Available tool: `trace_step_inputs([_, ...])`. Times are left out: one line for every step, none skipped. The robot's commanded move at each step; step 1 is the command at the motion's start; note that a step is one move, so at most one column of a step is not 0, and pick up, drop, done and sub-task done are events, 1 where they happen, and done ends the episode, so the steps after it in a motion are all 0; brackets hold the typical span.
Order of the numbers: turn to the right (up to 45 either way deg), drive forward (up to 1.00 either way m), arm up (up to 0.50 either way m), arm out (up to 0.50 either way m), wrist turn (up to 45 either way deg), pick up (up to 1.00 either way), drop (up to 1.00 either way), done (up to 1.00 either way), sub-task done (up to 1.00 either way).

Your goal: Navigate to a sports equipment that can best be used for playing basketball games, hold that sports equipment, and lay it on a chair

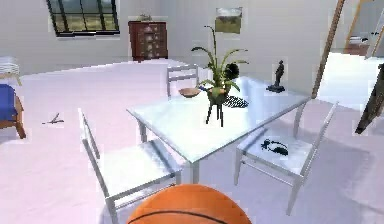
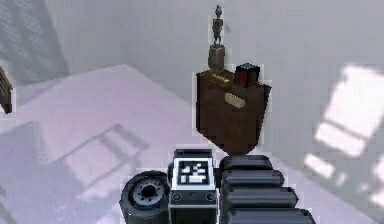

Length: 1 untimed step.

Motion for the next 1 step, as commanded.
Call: trace_step_inputs([45.0,0.00,0.00,0.00,0.0,0.00,0.00,0.00,0.00])
